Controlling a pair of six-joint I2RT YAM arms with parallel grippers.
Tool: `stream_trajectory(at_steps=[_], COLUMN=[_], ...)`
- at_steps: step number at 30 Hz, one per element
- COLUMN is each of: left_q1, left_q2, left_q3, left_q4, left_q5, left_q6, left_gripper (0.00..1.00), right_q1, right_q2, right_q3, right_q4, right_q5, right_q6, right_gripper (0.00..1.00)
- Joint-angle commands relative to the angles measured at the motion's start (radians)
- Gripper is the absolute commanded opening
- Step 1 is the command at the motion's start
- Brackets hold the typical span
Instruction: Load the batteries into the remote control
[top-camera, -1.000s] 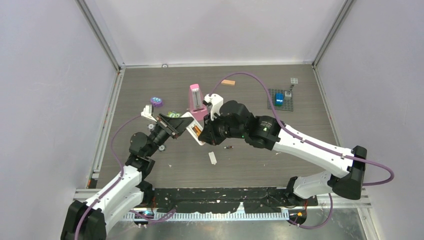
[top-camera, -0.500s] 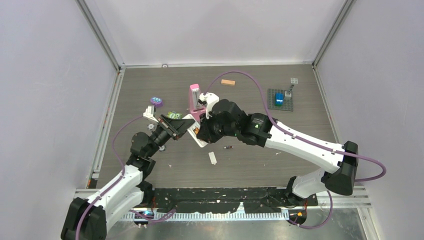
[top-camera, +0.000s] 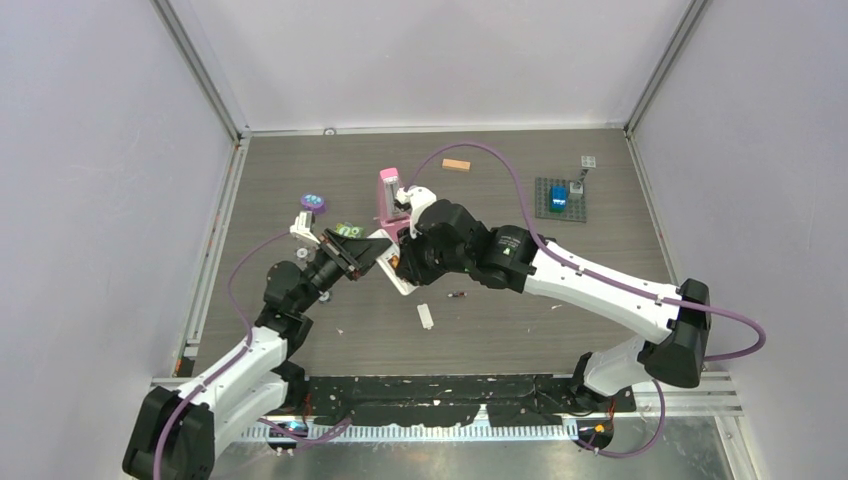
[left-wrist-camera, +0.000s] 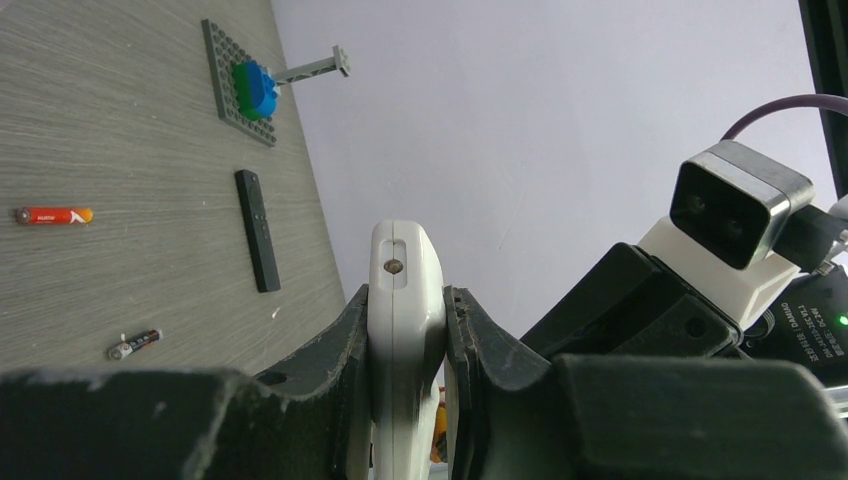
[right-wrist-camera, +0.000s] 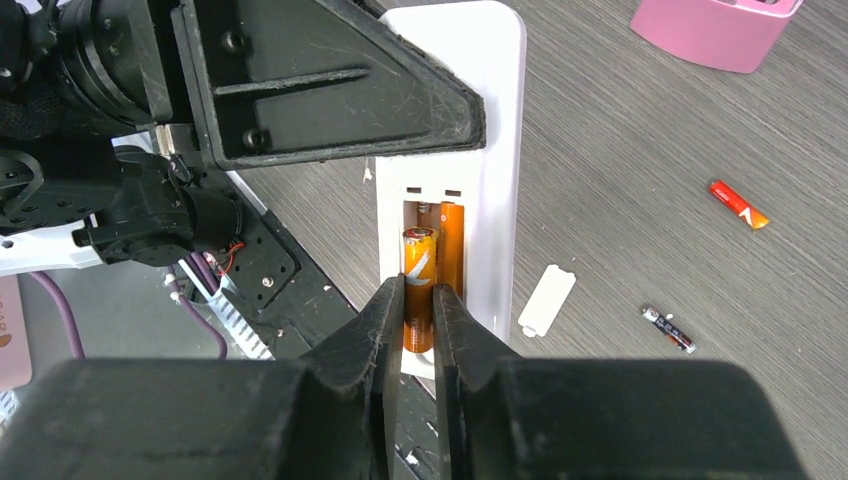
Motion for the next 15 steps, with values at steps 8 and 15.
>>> stream_trajectory(at_steps=[8, 15], left_q1=[-0.005, -0.005], left_q2=[0.033, 0.036], left_q3=[0.041, 0.037], left_q4=[0.095, 0.100], left_q5=[0.004, 0.005], left_q6=[-0.030, -0.030], left_gripper=[0.00, 0.00], right_q1=[0.005, 0.005], right_q2=[0.001, -0.009], right_q3=[0.057, 0.066], right_q4=[0.002, -0.010], right_q5=[0.000, 0.017], right_q6=[-0.013, -0.007], right_gripper=[0.29, 0.33])
